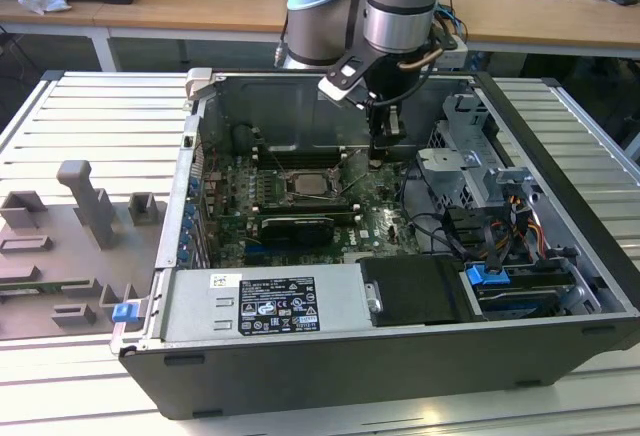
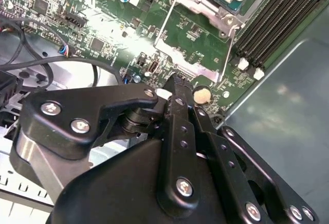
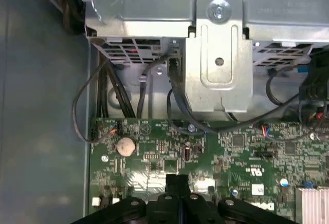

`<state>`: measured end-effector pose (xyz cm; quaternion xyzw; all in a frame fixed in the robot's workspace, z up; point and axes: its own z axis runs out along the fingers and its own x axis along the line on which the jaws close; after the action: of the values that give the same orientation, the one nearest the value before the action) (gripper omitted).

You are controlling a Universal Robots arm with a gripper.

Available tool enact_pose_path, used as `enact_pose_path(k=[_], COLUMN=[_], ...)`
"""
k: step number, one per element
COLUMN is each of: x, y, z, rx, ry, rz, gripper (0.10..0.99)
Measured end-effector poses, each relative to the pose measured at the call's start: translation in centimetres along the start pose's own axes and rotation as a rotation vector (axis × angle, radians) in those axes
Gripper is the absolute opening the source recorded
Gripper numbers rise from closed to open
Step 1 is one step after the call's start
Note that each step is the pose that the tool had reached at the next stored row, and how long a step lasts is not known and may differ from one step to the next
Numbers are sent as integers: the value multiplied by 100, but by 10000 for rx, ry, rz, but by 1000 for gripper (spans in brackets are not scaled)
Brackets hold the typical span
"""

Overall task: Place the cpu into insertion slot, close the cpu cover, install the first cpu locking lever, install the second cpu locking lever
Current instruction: 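Close the cpu cover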

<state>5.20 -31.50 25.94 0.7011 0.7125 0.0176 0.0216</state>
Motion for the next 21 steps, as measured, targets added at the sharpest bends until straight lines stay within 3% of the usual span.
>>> enact_pose_path(k=[2, 4, 10, 21], x=[1, 1, 2, 3], y=[1, -6, -105, -159], z=[67, 82, 80, 77], rx=[0, 0, -1, 0], ry=[2, -1, 0, 0], rz=[2, 1, 1, 1], gripper=[106, 106, 106, 106])
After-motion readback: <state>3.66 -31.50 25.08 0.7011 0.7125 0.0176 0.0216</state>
